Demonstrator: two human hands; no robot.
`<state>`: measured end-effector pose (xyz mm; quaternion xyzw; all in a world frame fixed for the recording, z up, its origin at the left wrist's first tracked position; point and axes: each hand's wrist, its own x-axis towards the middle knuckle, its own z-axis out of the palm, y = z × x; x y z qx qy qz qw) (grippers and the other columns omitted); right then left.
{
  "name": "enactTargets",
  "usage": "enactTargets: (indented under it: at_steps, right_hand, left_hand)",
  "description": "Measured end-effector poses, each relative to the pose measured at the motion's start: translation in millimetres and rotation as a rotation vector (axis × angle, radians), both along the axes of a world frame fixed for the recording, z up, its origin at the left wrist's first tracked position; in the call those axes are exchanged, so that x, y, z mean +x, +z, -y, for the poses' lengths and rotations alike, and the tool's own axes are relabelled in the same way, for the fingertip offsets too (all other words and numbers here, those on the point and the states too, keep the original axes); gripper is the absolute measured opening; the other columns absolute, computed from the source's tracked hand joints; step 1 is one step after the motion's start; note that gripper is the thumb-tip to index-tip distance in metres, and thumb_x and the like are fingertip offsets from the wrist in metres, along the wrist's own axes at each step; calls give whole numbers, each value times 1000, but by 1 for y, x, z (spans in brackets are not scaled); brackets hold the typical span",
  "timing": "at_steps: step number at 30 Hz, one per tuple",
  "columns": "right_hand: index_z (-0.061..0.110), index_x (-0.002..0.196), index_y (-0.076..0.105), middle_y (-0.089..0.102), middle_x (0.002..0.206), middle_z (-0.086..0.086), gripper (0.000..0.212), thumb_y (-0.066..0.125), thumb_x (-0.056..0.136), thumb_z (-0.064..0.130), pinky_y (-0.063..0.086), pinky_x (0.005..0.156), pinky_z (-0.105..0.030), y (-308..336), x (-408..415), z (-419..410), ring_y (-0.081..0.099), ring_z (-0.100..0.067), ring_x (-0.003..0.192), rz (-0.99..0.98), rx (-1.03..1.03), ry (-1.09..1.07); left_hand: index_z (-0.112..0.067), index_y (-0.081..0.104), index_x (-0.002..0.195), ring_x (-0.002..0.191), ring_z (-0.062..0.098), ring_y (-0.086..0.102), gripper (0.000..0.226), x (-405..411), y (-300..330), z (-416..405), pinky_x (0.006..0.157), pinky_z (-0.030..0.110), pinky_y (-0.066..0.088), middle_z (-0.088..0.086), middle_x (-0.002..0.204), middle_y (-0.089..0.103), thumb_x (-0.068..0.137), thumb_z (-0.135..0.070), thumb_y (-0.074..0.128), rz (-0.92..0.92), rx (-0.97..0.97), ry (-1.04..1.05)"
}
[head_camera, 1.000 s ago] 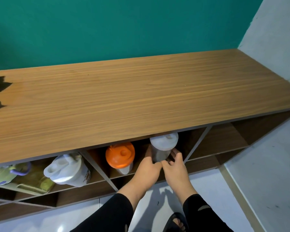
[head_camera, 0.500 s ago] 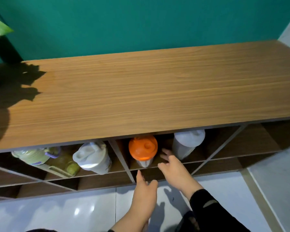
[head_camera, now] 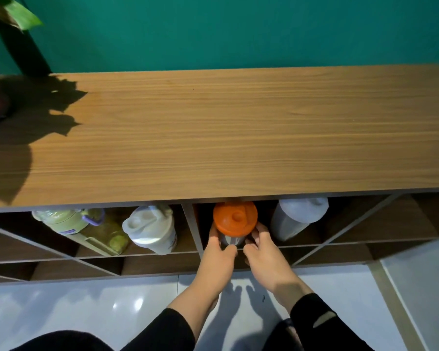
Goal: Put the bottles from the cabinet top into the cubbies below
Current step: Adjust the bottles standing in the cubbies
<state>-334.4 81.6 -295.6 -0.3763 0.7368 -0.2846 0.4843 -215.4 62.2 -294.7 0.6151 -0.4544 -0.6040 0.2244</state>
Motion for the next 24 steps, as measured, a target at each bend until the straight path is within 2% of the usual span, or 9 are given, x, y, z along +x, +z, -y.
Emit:
enactTargets:
  at_steps: [2, 5, 8, 11, 13, 16, 18, 21, 24]
  right_hand:
    - [23, 155, 29, 57, 136, -2, 60, 45, 100, 7, 42, 92, -30, 4, 0, 0, 57, -16, 107, 7, -13, 5]
    - [18, 154, 29, 60, 130, -8, 57, 46, 100, 9, 44, 90, -30, 6, 0, -2, 58, -18, 104, -37, 20, 37]
    - [10, 155, 33, 58, 140, -12, 55, 48, 102, 16, 44, 96, -30, 5, -1, -9, 58, -24, 123, -106, 152, 132]
    - [11, 121, 67, 69, 127, -12, 29, 49, 102, 25, 49, 92, -34, 8, 6, -17, 65, -26, 116, -223, 299, 368]
    - [20, 102, 71, 74, 114, -9, 24, 49, 103, 30, 53, 94, -37, 15, 22, -19, 69, -22, 104, -227, 363, 476]
    - [22, 137, 60, 62, 137, 0, 38, 50, 103, 35, 46, 103, -29, 21, 58, -19, 58, -10, 114, -144, 282, 539]
    - [20, 155, 39, 47, 155, 2, 53, 50, 104, 33, 38, 109, -25, 27, 90, -18, 50, -9, 129, 0, 238, 474]
    - [25, 163, 13, 30, 166, 3, 68, 48, 105, 26, 33, 120, -35, 25, 137, -9, 42, -13, 141, 147, 220, 370]
    - [35, 162, 7, 37, 161, 3, 77, 48, 98, 27, 39, 117, -46, 14, 169, 3, 43, -22, 142, 183, 163, 243]
  left_hand:
    - [-27, 41, 136, 88, 15, 58, 49, -2, 0, 2, 73, 24, 48, 13, 115, 62, 93, -8, 52, 6, -3, 1]
    - [-28, 32, 146, 90, 11, 60, 59, -2, 0, -1, 73, 22, 49, 4, 114, 63, 93, -9, 52, 11, -18, -15]
    - [-30, 30, 148, 106, 9, 62, 63, 2, 4, -11, 80, 21, 50, -5, 121, 63, 93, -8, 53, 18, -24, -88]
    - [-25, 44, 147, 131, 14, 53, 53, 16, 14, -25, 105, 27, 45, -4, 141, 56, 96, -9, 50, 42, 17, -66]
    - [-19, 65, 124, 113, 15, 64, 31, 39, 18, -32, 100, 31, 50, 1, 126, 68, 98, -13, 49, 58, 47, 65]
    - [-15, 64, 112, 82, 19, 66, 21, 85, 23, -33, 76, 37, 54, 11, 95, 73, 99, -17, 47, 11, 104, 353]
    - [-14, 52, 129, 82, 19, 62, 32, 112, 22, -23, 76, 38, 52, 10, 98, 68, 97, -15, 48, 45, 114, 438]
    - [-16, 25, 155, 98, 19, 57, 62, 136, 23, -6, 95, 40, 47, 9, 125, 60, 97, -12, 46, 98, 98, 397]
    - [-16, 14, 158, 95, 12, 54, 67, 149, 29, 7, 85, 31, 42, 0, 122, 53, 98, -7, 43, 96, 61, 320]
